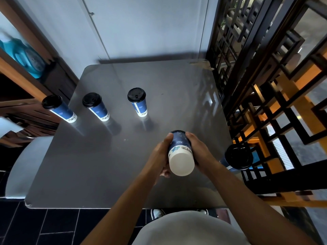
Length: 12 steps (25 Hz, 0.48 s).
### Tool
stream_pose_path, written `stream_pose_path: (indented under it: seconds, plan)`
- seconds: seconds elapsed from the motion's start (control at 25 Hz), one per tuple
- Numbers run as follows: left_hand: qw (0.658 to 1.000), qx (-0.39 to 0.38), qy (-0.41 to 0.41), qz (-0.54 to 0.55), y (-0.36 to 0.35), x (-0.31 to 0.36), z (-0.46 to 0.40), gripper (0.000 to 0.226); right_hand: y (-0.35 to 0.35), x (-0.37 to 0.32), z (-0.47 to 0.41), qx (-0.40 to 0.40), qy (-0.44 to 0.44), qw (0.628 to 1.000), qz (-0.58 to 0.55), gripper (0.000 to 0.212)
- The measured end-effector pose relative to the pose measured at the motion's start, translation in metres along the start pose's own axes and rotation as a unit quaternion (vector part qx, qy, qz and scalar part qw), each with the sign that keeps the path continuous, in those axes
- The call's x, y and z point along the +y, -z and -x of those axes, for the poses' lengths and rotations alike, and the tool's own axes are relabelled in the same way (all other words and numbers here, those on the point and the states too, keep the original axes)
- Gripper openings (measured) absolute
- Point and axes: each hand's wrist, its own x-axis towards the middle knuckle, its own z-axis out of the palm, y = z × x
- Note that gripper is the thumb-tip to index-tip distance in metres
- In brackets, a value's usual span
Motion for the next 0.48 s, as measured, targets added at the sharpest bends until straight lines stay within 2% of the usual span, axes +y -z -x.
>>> stream_pose_path:
  seconds: [0.12, 0.16, 0.28, 0.48]
  plan:
    - [0.998, 0.002, 0.004, 0.064, 0.0028, -0.0017, -0.0026, 0.048, -0.0019, 0.0007, -0.0016, 0.016, -0.018, 1.000, -0.015, 0.048]
    - [0.997, 0.000, 0.009, 0.076, 0.0035, -0.0030, -0.0042, 0.044, -0.0033, 0.0013, -0.0015, 0.013, -0.033, 0.999, -0.040, 0.051]
    - [0.995, 0.004, 0.027, 0.094, 0.0025, -0.0045, -0.0062, 0.062, -0.0074, 0.0029, -0.0001, 0.018, -0.043, 0.995, -0.088, 0.055]
    - [0.998, -0.012, 0.019, 0.062, 0.0005, -0.0022, 0.0003, 0.056, -0.0021, 0.0005, -0.0020, 0.009, -0.031, 0.996, -0.085, 0.054]
